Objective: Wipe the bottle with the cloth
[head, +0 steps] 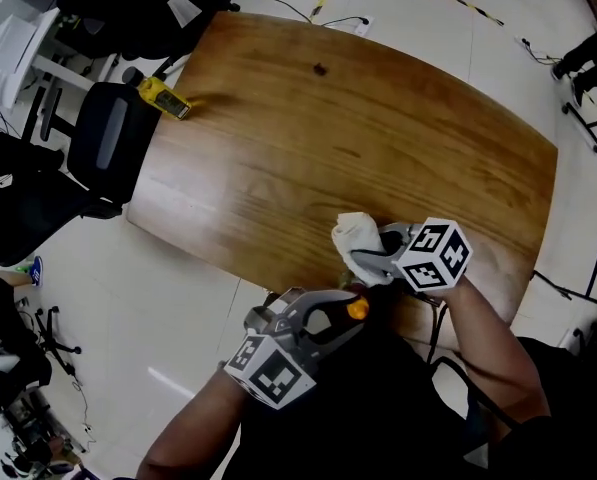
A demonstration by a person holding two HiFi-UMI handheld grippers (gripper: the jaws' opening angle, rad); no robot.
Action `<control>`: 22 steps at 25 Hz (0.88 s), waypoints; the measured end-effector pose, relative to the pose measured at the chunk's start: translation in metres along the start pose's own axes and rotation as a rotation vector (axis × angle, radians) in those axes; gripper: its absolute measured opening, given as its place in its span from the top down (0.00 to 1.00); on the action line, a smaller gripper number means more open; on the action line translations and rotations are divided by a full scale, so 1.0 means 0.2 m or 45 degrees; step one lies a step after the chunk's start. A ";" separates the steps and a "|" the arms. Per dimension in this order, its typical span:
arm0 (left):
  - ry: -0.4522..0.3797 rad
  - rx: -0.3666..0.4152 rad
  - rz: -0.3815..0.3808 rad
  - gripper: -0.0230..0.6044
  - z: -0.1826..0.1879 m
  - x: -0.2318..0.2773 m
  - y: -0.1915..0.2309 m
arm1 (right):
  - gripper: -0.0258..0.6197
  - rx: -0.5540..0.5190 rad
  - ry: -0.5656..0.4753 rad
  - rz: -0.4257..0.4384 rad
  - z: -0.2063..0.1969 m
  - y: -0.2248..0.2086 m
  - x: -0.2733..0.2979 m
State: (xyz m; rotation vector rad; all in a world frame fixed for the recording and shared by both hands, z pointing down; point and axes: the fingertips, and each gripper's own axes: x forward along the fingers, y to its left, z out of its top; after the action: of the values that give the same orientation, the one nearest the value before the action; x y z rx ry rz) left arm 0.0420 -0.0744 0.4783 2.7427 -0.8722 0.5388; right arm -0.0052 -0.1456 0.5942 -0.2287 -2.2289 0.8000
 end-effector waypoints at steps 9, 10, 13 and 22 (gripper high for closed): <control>-0.081 -0.013 0.095 0.72 0.05 0.02 -0.03 | 0.85 0.044 -0.012 0.386 0.46 0.31 -0.17; -0.099 -0.019 0.118 0.72 0.06 0.02 -0.03 | 0.85 0.016 0.063 0.416 0.47 0.35 -0.13; -0.154 -0.030 0.183 0.72 0.06 0.02 -0.02 | 0.85 -0.020 0.293 0.462 0.47 0.44 0.00; -0.206 -0.045 0.222 0.72 0.04 0.01 -0.01 | 0.85 -0.013 0.822 0.533 0.13 0.48 0.24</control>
State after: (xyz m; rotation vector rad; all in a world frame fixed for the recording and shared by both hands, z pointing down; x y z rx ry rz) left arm 0.0470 -0.0753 0.4720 2.7236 -1.1551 0.3306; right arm -0.0645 -0.0649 0.5502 -0.8513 -1.5880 0.7867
